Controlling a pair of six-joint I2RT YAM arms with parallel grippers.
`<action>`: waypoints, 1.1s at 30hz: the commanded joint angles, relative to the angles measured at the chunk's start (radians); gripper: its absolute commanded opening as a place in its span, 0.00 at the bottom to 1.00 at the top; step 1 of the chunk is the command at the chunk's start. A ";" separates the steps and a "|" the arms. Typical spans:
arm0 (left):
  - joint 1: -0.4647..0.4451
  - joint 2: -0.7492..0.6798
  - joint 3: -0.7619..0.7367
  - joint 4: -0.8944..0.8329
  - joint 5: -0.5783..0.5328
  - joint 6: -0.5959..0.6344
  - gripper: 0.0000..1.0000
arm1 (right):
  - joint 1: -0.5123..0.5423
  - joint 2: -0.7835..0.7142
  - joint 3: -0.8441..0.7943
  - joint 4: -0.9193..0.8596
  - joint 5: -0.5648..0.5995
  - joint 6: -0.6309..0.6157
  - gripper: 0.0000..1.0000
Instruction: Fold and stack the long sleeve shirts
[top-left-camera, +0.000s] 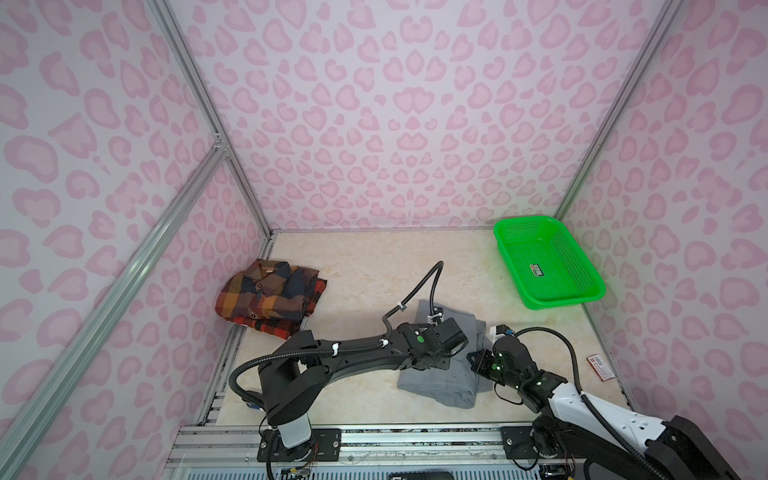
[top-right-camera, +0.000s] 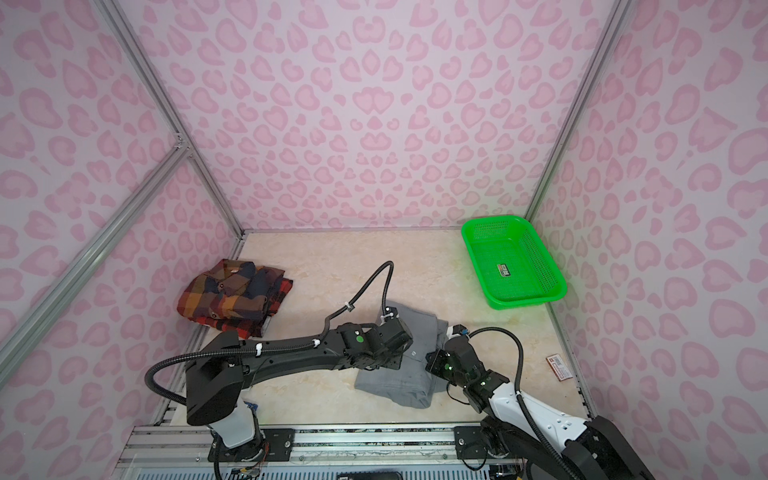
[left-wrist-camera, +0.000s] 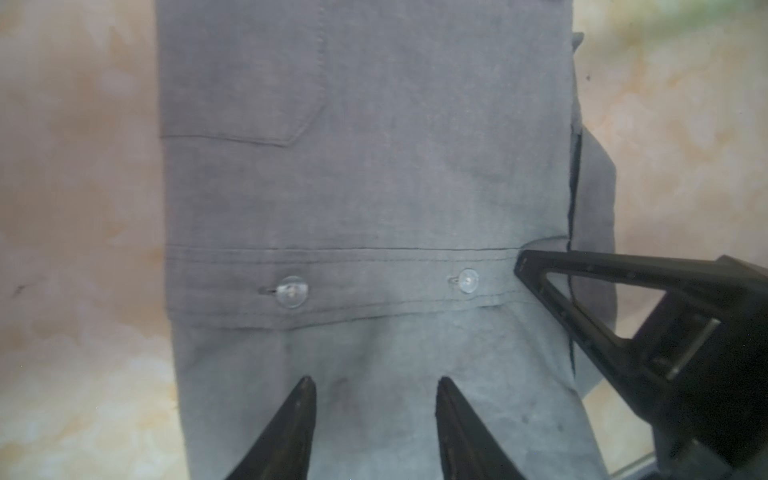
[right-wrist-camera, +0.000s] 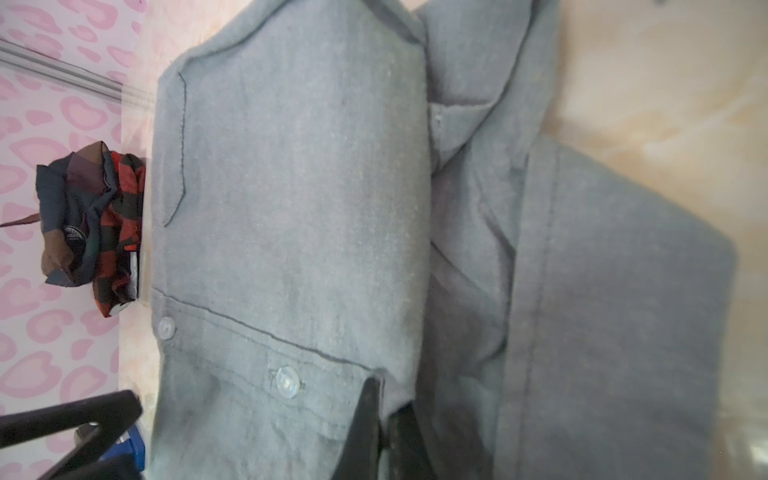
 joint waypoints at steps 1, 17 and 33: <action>-0.010 0.043 0.028 0.068 0.084 -0.005 0.49 | -0.001 -0.034 -0.015 -0.060 0.071 0.022 0.00; 0.001 0.044 -0.037 0.060 0.040 0.107 0.49 | -0.062 -0.273 0.164 -0.478 0.087 -0.002 0.43; -0.046 0.046 0.055 0.180 0.167 0.090 0.47 | -0.241 0.260 0.390 -0.077 -0.286 -0.126 0.18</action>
